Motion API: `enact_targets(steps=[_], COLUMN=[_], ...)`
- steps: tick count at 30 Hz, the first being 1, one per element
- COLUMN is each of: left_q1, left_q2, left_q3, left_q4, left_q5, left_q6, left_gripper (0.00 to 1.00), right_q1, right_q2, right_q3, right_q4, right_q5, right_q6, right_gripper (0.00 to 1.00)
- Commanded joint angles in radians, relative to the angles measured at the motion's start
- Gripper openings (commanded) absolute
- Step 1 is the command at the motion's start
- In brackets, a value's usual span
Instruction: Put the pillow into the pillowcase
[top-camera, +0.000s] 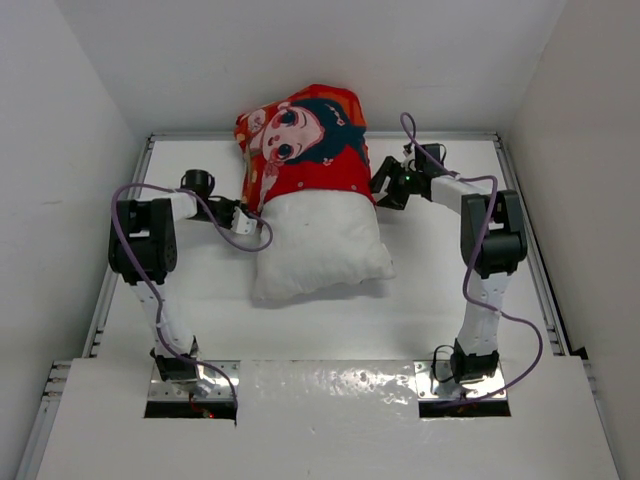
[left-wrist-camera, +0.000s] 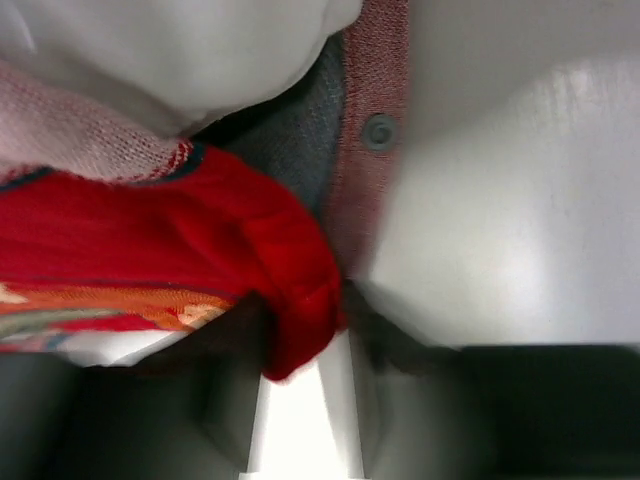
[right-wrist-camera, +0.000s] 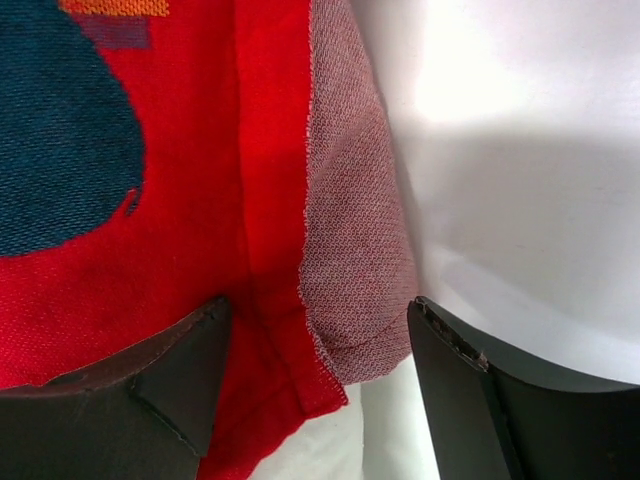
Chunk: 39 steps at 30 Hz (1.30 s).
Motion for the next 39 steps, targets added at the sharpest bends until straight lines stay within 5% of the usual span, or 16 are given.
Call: enact_targets(steps=[1,2,3,6,9,15,17,19,21,25,31,33,35,39], left_q1=[-0.009,-0.010,-0.010,-0.009,-0.001,0.036,0.046,0.053,0.054,0.053,0.053,0.051,0.051,0.050], left_q2=[0.037,0.037,0.032,-0.005,-0.061,-0.101,-0.092,-0.087,-0.091,-0.092,-0.098,-0.094,-0.091,-0.098], left_q3=[0.021,0.019,0.016,0.004,-0.014,0.007,0.031,0.042,0.041,0.044,0.044,0.048,0.056,0.062], left_q4=[-0.054,-0.060,-0.060,-0.065,-0.030,0.182,0.188,0.211,0.208,0.170,0.130,0.132,0.133,0.136], left_q5=[0.027,0.031,0.031,0.033,0.016,-0.128,-0.159,-0.176,-0.183,-0.177,-0.177,-0.174,-0.171,-0.163], left_q6=[0.574,0.569,0.562,0.479,0.350,-0.065,-0.111,-0.125,-0.107,-0.058,-0.015,-0.015,-0.021,-0.029], left_gripper=[0.21,0.02,0.00,0.00,0.00,0.00,0.00,0.00,0.00,0.00,0.00,0.00,0.00,0.00], right_q1=[0.009,0.009,0.009,0.007,0.004,0.004,0.004,0.004,0.004,0.009,0.009,0.007,0.012,0.041], right_q2=[0.001,-0.003,-0.009,-0.054,-0.138,-0.368,-0.414,-0.433,-0.405,-0.393,-0.462,-0.431,-0.407,-0.352], right_q3=[0.013,-0.001,-0.013,-0.068,-0.128,-0.274,-0.354,-0.343,-0.323,-0.393,-0.885,-0.856,-0.779,-0.696], right_q4=[0.067,0.079,0.080,0.070,0.047,0.001,0.064,0.060,0.052,0.134,1.060,1.132,0.984,0.959], right_q5=[-0.090,-0.101,-0.110,-0.125,-0.063,0.273,0.278,0.229,0.165,0.236,0.128,0.090,-0.025,-0.073], right_q6=[0.057,0.063,0.069,0.054,0.014,-0.445,-0.547,-0.607,-0.571,-0.529,-0.984,-1.018,-1.107,-1.304], right_gripper=[0.70,0.70,0.70,0.60,0.35,0.27,0.23,0.02,0.00,0.46,0.91,0.92,0.90,0.87])
